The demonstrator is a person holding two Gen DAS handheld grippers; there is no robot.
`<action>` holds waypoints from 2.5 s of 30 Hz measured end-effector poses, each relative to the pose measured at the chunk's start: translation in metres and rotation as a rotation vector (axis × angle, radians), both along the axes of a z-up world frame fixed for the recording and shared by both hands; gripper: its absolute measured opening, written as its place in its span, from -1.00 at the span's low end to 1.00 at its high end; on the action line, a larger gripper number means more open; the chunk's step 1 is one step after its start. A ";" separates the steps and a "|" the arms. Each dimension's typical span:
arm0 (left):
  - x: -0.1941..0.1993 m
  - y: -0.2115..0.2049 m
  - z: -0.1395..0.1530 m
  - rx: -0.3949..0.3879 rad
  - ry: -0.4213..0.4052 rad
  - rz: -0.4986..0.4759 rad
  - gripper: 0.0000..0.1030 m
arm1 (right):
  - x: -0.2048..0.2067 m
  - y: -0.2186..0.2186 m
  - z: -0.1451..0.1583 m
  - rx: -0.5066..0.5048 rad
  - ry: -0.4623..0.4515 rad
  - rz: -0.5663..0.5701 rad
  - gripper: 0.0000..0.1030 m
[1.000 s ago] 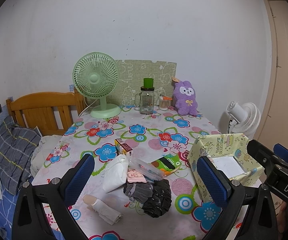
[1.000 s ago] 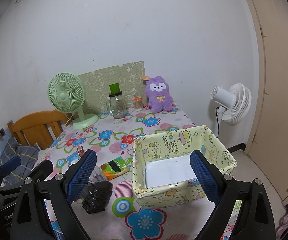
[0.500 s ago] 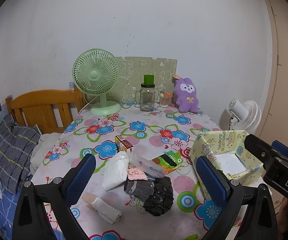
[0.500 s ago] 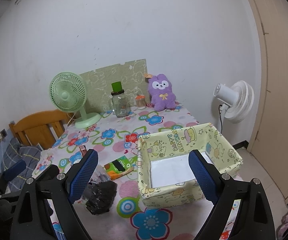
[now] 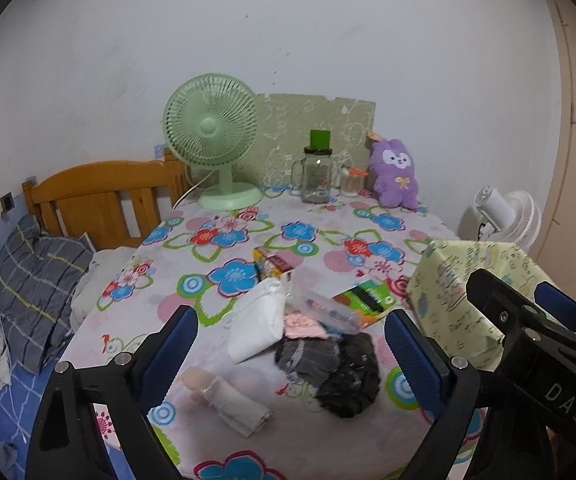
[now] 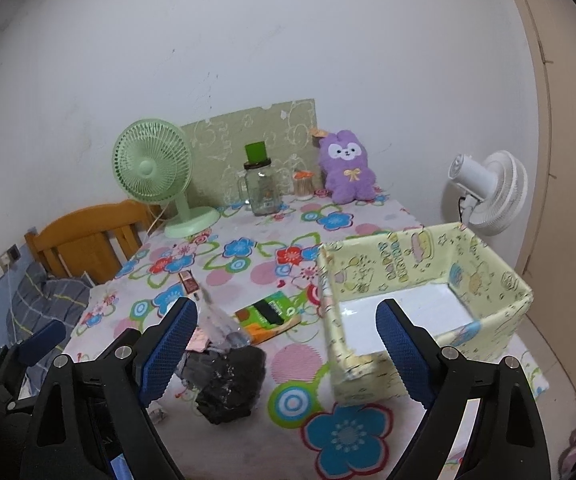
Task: Organize soft objects
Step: 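Grasp the rolled white cloth with the left tool while the right tool grasps the black bundle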
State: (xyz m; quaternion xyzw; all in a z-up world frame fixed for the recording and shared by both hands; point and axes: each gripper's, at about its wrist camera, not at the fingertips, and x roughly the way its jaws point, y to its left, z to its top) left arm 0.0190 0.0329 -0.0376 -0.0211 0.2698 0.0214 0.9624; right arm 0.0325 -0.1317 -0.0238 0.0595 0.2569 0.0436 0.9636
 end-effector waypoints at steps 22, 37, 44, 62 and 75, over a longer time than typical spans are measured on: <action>0.020 0.041 -0.071 -0.032 0.180 0.048 0.74 | 0.030 0.054 -0.070 -0.017 0.189 0.040 0.63; 0.043 0.046 -0.104 -0.057 0.276 0.067 0.44 | 0.057 0.069 -0.105 -0.034 0.321 0.033 0.30; 0.049 0.042 -0.109 -0.046 0.289 0.074 -0.07 | 0.064 0.071 -0.113 -0.017 0.364 0.049 0.05; 0.048 0.021 -0.093 -0.023 0.257 0.006 -0.62 | 0.057 0.070 -0.100 -0.022 0.332 0.058 -0.16; 0.035 0.013 -0.064 -0.009 0.189 0.023 -0.62 | 0.042 0.064 -0.069 -0.005 0.265 0.059 -0.16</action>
